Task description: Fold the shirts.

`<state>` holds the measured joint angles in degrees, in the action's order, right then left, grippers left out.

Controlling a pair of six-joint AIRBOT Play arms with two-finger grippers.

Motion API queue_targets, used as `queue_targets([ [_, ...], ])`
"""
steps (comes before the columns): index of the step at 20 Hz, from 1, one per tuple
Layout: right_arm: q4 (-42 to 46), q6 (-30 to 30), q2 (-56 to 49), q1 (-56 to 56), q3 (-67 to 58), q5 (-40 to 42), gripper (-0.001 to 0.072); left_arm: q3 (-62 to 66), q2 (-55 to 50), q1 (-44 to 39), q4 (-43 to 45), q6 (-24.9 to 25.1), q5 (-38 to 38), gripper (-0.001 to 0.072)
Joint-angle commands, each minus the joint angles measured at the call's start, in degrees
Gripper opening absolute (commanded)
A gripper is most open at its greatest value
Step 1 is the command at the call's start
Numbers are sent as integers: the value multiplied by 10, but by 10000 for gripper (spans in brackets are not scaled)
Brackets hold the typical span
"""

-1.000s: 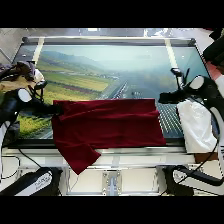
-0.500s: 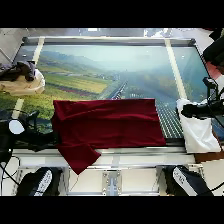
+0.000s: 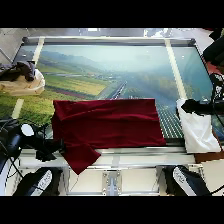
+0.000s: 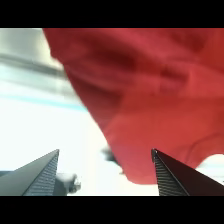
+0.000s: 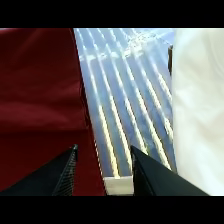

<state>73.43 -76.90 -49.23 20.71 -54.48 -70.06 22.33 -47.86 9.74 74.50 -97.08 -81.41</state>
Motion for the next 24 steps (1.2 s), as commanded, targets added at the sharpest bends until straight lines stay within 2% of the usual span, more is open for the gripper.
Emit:
queue_targets([
  [1,-14,0,1,0,0,4,384,-9,-45,0,-26,29,59,619],
  [4,-24,0,1,0,0,4,383,-9,-92,0,-30,35,103,616],
  [7,-43,0,1,0,0,4,383,-9,-123,0,-31,35,116,572],
  [8,-45,0,1,0,0,4,383,-9,-125,0,-31,35,117,501],
  [10,-45,0,1,0,0,4,383,-9,-124,0,-36,35,118,216],
  [12,-44,0,1,0,0,4,383,-9,-124,0,-51,35,118,14],
  [17,-44,0,1,0,0,4,383,-9,-123,0,-124,74,115,12],
  [21,-40,0,1,0,0,4,382,-2,-73,2,-145,75,65,11],
  [24,-33,0,0,0,0,7,383,13,-2,16,-146,57,41,11],
])
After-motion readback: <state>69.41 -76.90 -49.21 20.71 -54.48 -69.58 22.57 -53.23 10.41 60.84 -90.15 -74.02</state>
